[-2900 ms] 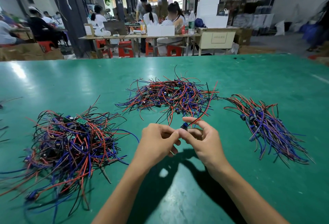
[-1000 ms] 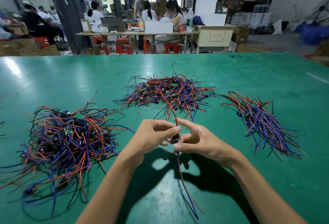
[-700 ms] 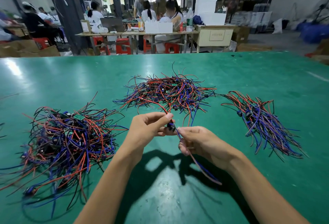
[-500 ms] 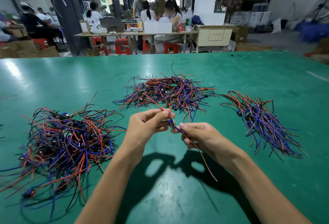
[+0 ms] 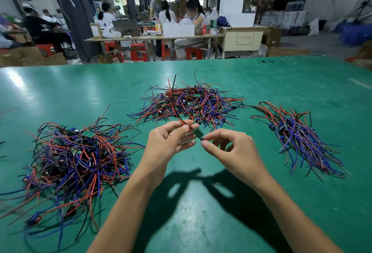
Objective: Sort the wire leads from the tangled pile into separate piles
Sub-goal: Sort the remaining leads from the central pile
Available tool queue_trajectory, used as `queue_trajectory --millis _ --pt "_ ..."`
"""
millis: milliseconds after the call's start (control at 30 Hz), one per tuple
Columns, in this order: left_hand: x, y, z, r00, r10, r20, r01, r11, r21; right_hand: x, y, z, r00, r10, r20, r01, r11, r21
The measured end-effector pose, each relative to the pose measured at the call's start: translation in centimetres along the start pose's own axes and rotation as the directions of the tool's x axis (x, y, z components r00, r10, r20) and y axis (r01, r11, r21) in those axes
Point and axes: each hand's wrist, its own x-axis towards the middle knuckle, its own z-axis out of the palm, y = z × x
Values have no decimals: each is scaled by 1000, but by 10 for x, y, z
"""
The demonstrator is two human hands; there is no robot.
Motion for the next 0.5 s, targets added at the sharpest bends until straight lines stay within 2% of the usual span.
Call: queue_trajectory --millis 267,400,500 --pt "-3 -6 5 999 28 -39 -28 1000 12 -8 -6 13 990 -120 -80 108 985 -131" --pt "-3 -9 6 995 92 -30 -84 977 198 -8 -4 17 975 -145 -166 122 983 -139" --pt "-3 -10 5 994 105 -35 -90 950 299 2 -1 6 958 -70 -277 55 997 -61"
